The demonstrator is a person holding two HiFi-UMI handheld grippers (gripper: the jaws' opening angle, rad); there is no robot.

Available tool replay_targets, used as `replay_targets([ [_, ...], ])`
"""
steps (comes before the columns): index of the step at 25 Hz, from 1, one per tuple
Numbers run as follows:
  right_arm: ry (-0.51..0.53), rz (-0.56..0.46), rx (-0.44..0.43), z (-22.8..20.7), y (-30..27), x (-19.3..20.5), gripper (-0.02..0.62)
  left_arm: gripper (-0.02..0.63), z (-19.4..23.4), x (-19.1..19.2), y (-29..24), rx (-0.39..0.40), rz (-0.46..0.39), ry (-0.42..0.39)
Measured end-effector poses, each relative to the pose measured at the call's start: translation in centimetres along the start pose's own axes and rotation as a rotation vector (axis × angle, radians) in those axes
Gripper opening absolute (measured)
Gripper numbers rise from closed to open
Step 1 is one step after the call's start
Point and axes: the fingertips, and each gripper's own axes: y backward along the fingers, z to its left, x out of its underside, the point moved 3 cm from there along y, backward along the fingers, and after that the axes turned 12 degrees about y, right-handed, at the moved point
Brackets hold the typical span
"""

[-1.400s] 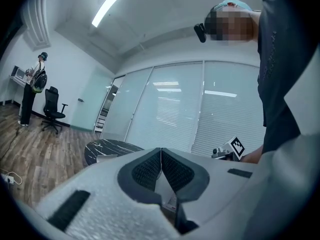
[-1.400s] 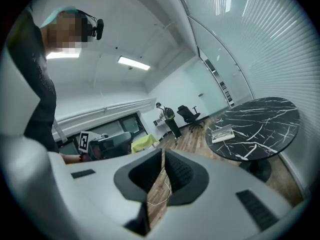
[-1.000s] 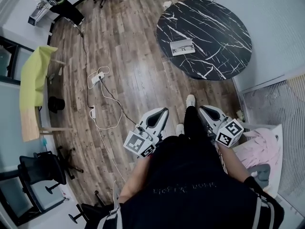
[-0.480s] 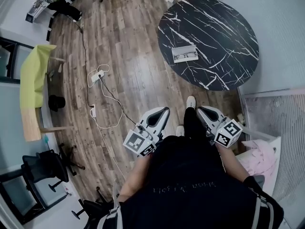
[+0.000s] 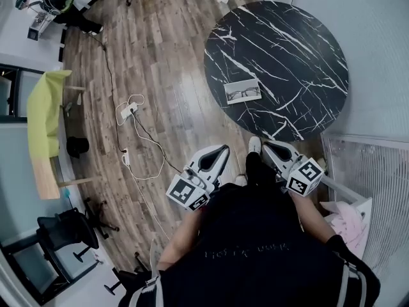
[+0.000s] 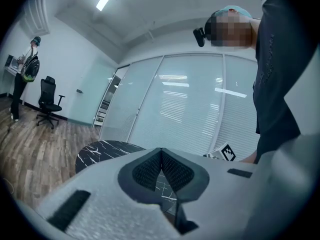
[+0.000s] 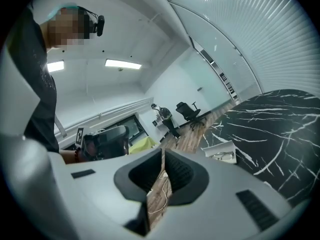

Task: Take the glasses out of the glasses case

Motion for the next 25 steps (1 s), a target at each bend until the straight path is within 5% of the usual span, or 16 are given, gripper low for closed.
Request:
replay_targets([
  [12, 0.059, 0.033, -0.055, -7.3, -4.4, -2.9, 0.035, 0.020, 4.0, -3.1, -5.1, -0.056, -0.013, -0.006],
  [25, 0.260, 0.218, -0.047, -10.8, -9.4, -1.9, 0.035, 0.020, 7.9, -4.3, -6.2, -0.028, 0.022, 0.006],
])
